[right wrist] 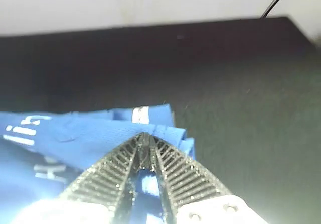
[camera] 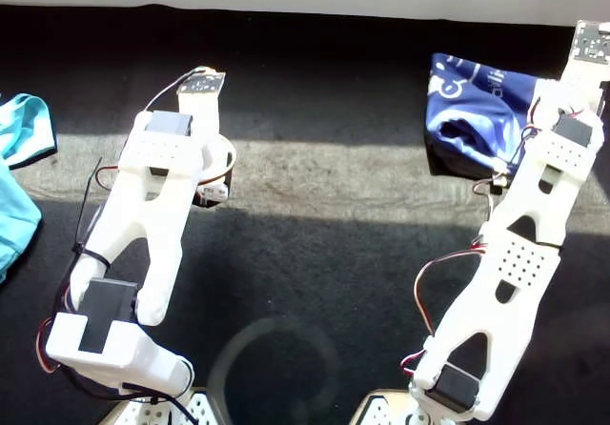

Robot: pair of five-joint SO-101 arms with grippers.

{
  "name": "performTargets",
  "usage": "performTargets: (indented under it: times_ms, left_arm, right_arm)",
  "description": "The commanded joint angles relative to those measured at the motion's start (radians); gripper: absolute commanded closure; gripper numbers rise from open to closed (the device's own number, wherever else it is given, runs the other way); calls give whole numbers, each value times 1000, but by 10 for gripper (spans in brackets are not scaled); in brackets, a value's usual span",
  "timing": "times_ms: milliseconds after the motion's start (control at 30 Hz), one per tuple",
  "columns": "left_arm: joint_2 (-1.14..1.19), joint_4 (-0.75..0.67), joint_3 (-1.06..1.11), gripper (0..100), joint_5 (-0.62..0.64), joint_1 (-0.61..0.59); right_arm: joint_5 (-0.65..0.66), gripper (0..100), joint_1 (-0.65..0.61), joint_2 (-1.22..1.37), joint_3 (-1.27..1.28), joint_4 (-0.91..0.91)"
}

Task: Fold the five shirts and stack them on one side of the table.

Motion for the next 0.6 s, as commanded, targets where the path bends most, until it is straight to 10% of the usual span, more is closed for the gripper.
performTargets:
  times_ms: [0,267,567]
  left_arm:
    - [-45,-9,-13,987,0,-10]
    - [-45,-5,-5,987,0,-10]
    - [-45,-11,-12,987,0,-10]
  right_arm:
    - [-8,992,18,-13,-36,-140]
    - [-8,992,7,-30,-77,-202]
    - [-8,992,-53,-38,-294,297]
